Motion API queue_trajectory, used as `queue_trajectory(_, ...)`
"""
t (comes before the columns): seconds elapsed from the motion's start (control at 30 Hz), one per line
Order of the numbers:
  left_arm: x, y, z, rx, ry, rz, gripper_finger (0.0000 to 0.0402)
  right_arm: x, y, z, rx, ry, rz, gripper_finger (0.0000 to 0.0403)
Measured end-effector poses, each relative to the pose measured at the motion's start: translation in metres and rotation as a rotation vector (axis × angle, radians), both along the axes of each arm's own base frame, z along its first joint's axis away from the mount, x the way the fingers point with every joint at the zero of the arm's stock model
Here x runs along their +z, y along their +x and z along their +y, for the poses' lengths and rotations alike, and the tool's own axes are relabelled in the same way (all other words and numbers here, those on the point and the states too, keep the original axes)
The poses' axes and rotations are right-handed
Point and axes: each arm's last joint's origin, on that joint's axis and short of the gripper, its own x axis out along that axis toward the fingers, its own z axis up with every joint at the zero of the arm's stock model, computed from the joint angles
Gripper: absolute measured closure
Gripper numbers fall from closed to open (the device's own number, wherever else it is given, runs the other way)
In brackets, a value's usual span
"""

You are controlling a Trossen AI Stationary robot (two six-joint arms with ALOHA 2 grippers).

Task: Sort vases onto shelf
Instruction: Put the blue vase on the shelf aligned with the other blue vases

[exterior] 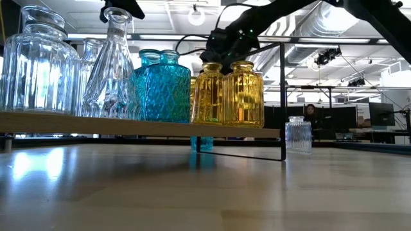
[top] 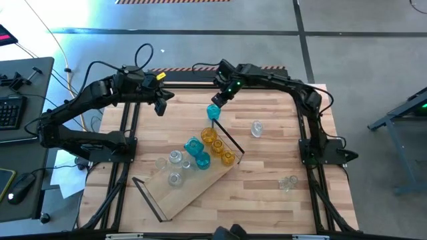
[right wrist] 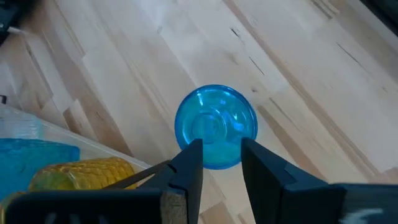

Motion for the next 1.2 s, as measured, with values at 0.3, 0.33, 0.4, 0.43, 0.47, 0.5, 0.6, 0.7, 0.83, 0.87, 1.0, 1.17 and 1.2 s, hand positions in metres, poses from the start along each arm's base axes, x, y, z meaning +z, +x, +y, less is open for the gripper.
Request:
queue_trajectory(0.3, 0.000, 0.000, 0.000, 0.001, -0.001, 0.002, 0.0401, 0.004, -0.007, 0.018, -0.006, -0.081, 0.155, 0.0311)
queue_trajectory(0.33, 0.000, 0.000, 0.000, 0.001, -0.001, 0.002, 0.0402, 0.008, -0.009, 0.022, -0.002, -0.087, 0.167, 0.0311)
queue_trajectory(0.4, 0.000, 0.000, 0.000, 0.001, 0.000, 0.003, 0.0402, 0.020, -0.017, 0.026, 0.000, -0.082, 0.175, 0.0311)
queue_trajectory(0.43, 0.000, 0.000, 0.000, 0.001, -0.001, 0.003, 0.0402, 0.028, -0.022, 0.028, -0.003, -0.087, 0.170, 0.0311)
queue_trajectory(0.47, 0.000, 0.000, 0.000, 0.001, -0.001, 0.003, 0.0402, 0.036, -0.027, 0.030, -0.006, -0.093, 0.164, 0.0311)
queue_trajectory(0.5, 0.000, 0.000, 0.000, 0.002, 0.001, 0.003, 0.0402, 0.044, -0.032, 0.033, -0.009, -0.103, 0.162, 0.0311)
queue_trajectory(0.6, 0.000, 0.000, 0.000, -0.005, 0.017, 0.012, 0.0401, 0.065, -0.044, 0.040, -0.016, -0.136, 0.133, 0.0311)
queue_trajectory(0.7, 0.000, 0.000, 0.000, -0.009, 0.031, 0.018, 0.0402, 0.070, -0.045, 0.034, -0.017, -0.125, 0.068, 0.0311)
queue_trajectory(0.83, 0.000, -0.001, 0.001, 0.008, 0.041, 0.022, 0.0402, 0.052, -0.038, 0.015, 0.004, -0.095, 0.055, 0.0311)
queue_trajectory(0.87, 0.000, -0.001, 0.001, 0.009, 0.041, 0.023, 0.0402, 0.044, -0.035, 0.011, 0.005, -0.090, 0.074, 0.0311)
queue_trajectory(1.0, 0.000, -0.001, 0.001, 0.013, 0.036, 0.020, 0.0402, 0.016, -0.021, -0.003, 0.005, -0.058, 0.077, 0.0311)
queue_trajectory(1.17, 0.000, -0.001, 0.001, 0.022, 0.022, 0.013, 0.0402, -0.014, -0.003, -0.010, 0.039, -0.004, 0.044, 0.0311)
queue_trajectory(1.2, 0.000, -0.001, 0.001, 0.026, 0.017, 0.011, 0.0401, -0.019, -0.001, -0.010, 0.046, 0.007, 0.042, 0.0311)
